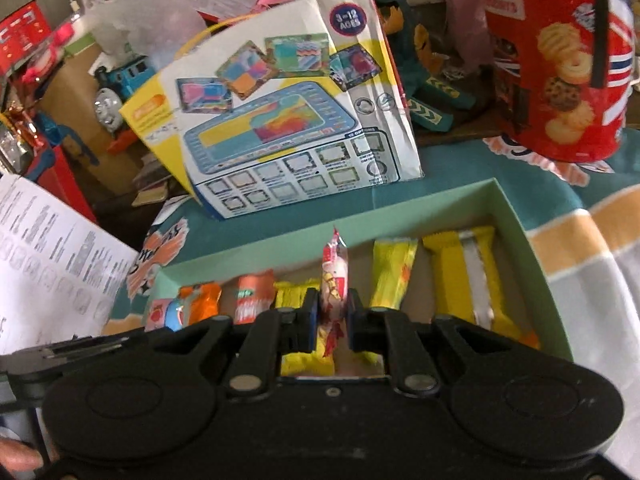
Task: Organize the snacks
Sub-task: 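Carry both candies over the green box and open both grippers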
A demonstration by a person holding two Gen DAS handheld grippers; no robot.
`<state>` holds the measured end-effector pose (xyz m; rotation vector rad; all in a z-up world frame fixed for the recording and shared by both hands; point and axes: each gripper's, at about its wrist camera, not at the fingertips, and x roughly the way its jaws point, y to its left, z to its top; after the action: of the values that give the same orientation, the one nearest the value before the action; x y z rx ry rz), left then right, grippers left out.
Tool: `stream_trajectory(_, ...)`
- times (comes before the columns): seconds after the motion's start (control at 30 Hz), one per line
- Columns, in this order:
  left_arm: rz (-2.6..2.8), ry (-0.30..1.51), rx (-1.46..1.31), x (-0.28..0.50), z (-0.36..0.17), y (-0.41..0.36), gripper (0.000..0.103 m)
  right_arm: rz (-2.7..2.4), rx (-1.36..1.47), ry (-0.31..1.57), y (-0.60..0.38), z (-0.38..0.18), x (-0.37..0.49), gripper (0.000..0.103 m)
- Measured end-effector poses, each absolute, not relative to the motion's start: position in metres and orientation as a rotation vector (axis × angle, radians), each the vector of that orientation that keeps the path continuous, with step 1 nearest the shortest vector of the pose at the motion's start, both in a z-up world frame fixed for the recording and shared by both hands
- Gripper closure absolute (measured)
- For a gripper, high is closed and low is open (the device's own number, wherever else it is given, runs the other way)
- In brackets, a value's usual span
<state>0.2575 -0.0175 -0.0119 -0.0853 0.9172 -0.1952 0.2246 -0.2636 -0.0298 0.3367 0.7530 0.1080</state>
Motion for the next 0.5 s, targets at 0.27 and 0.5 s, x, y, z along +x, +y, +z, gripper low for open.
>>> stream_trajectory(0.27, -0.136, 0.925, -0.086, 0.278, -0.024, -0.025, 0.022, 0.104, 0.344, 0.735, -0.261, -0.037, 0.256, 0.029)
stream_trajectory(0.5, -0.105, 0.923, -0.096, 0.264, -0.019, -0.028, 0.000, 0.096, 0.325, 0.690, -0.260, -0.030, 0.236, 0.004)
